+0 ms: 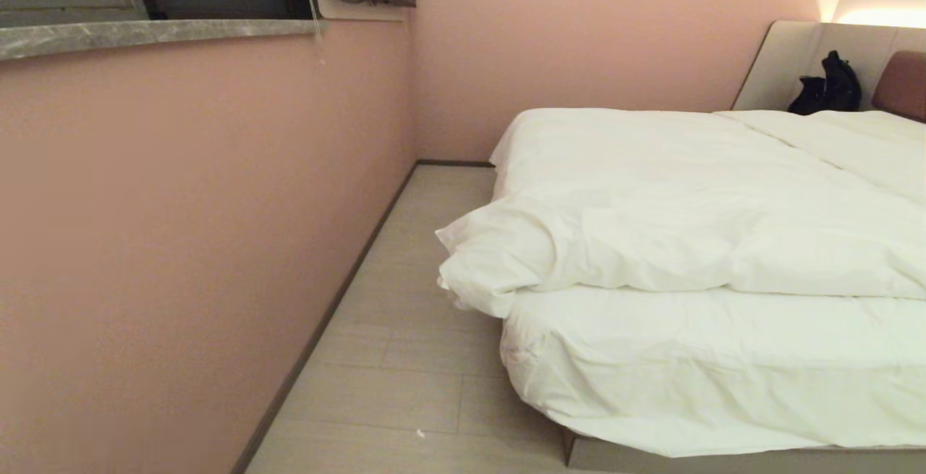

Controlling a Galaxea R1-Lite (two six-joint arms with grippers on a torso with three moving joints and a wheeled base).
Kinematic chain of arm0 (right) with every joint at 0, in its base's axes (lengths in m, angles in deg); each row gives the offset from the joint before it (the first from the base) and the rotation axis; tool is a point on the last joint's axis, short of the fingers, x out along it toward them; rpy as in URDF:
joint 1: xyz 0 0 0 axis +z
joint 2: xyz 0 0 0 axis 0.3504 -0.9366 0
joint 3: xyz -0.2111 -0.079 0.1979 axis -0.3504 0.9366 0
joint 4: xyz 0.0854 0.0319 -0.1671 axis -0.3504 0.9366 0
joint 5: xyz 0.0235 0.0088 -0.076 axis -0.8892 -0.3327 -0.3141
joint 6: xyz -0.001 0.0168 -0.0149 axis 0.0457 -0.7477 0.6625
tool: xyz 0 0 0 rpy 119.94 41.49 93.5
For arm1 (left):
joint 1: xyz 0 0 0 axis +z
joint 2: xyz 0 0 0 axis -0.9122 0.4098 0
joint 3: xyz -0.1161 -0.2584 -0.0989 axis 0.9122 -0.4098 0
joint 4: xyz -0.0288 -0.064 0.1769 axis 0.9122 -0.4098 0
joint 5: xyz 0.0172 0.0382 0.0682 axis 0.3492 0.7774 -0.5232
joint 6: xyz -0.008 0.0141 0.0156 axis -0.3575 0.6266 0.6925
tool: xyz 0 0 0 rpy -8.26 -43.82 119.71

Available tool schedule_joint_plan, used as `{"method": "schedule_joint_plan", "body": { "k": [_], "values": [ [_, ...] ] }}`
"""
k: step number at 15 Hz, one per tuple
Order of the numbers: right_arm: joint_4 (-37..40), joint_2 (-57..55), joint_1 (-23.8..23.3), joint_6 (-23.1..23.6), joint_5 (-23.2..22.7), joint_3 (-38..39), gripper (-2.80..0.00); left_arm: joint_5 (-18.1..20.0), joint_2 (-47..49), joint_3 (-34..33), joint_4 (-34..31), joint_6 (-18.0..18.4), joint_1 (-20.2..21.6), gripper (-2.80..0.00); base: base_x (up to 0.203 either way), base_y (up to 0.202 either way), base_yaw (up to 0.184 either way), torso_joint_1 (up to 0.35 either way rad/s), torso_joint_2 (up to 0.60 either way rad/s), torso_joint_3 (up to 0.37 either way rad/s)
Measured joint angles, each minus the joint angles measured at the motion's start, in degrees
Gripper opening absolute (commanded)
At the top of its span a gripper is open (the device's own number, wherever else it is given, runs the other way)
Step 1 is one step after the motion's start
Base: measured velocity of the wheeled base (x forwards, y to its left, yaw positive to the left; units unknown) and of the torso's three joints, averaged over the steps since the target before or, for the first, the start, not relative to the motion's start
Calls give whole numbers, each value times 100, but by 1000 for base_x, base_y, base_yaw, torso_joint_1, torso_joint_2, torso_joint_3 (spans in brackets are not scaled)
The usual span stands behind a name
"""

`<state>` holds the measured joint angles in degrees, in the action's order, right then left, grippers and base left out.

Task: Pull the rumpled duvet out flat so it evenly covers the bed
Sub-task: Hold the folded corner of the quilt

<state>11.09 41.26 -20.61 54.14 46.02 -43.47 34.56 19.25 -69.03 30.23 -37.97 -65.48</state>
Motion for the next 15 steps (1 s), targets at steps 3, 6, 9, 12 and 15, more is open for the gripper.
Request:
{"method": "schedule_joint_plan", "body": {
  "k": [3,6,9,12,15],
  "values": [
    [-3,0,0,-2,0,0,-280,-1,0,0,1,10,0,-280,196,0,2,3,0,1],
    [4,0,0,-2,-2,0,-280,0,0,0,0,11,-1,-280,99,0,0,7,1,2],
    [2,0,-1,-3,0,0,-280,2,0,0,4,13,-2,-280,0,0,0,0,0,0],
    [-3,0,0,-3,-2,0,-280,-2,0,0,1,12,-2,-280,0,0,0,0,0,0],
    [-1,0,0,-2,0,0,-280,0,0,0,1,20,0,-280,0,0,0,0,0,0]
  ]
}}
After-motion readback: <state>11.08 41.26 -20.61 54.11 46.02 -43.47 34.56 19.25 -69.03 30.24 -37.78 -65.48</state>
